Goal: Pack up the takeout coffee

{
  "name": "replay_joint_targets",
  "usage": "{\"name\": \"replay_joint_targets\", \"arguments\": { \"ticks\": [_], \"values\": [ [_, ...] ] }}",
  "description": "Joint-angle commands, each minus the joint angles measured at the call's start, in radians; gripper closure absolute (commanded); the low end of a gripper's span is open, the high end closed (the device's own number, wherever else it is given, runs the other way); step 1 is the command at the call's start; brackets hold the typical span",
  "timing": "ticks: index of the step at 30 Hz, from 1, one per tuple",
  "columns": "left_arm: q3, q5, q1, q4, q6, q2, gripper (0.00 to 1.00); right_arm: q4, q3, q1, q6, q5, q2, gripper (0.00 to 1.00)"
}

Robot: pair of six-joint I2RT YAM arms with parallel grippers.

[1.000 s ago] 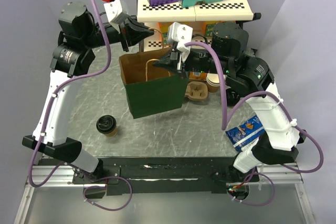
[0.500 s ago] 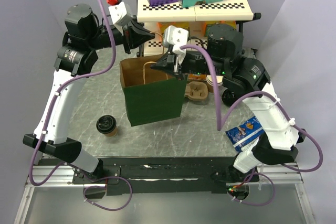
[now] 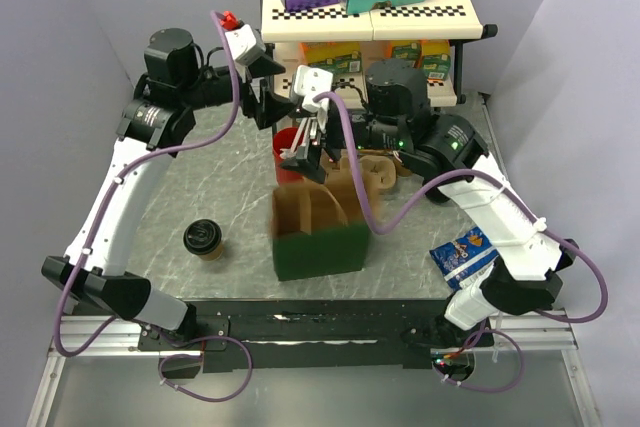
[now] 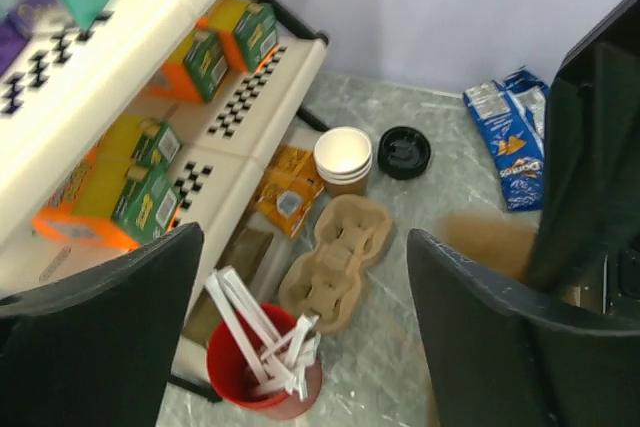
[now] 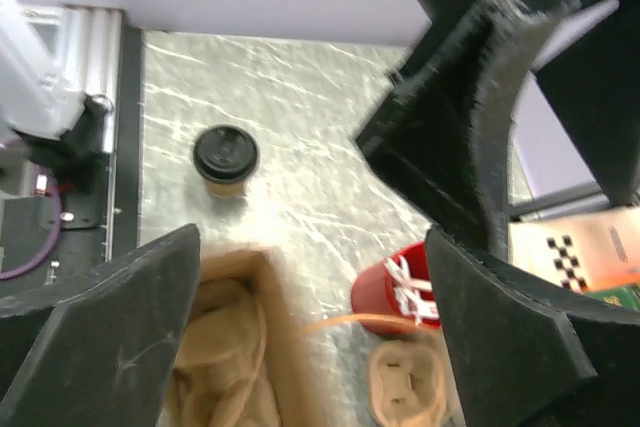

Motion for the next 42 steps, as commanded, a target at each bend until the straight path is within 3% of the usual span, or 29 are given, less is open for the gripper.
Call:
{"name": "replay_joint_targets", "arguments": {
  "ticks": [1,7,12,14,17,23,36,39,40,42],
  "values": [
    [-0.026,-0.065,0.000,0.035,-0.027,-0.074,0.07,0.076,-0.020,0.005,0.037,0.078,-0.081,0.00],
    [-0.163,-0.091,0.000,-0.022,-0.089,-0.166,0.05,0.028,0.029,-0.103,0.077,0.004,-0.090,0.00],
    [-0.230,-0.009,0.000,-0.209,0.071,-0.212,0.05,-0.159,0.064,-0.275,-0.040,-0.165,-0.047,0.02],
    [-0.253,0.022,0.000,-0.279,0.100,-0.211,0.07,-0.218,0.006,-0.277,-0.145,-0.189,-0.063,0.01],
    [-0.345,0.073,0.000,-0.260,0.090,-0.240,0.06,-0.256,-0.124,-0.275,-0.194,-0.236,-0.112,0.00],
    [-0.441,0.134,0.000,-0.243,0.053,-0.269,0.06,-0.269,-0.244,-0.275,-0.161,-0.325,-0.153,0.00],
    [-0.487,0.097,0.000,-0.174,0.028,-0.246,0.10,-0.152,-0.298,-0.279,-0.150,-0.223,-0.118,0.00],
    [-0.487,0.087,0.000,-0.182,0.040,-0.251,0.10,-0.146,-0.298,-0.280,-0.160,-0.219,-0.100,0.10],
    [-0.485,0.082,0.000,-0.185,0.043,-0.252,0.10,-0.158,-0.266,-0.279,-0.173,-0.228,-0.074,0.26],
    [-0.482,0.070,0.000,-0.199,0.059,-0.258,0.10,-0.216,-0.214,-0.279,-0.176,-0.265,-0.037,0.39]
  ]
}}
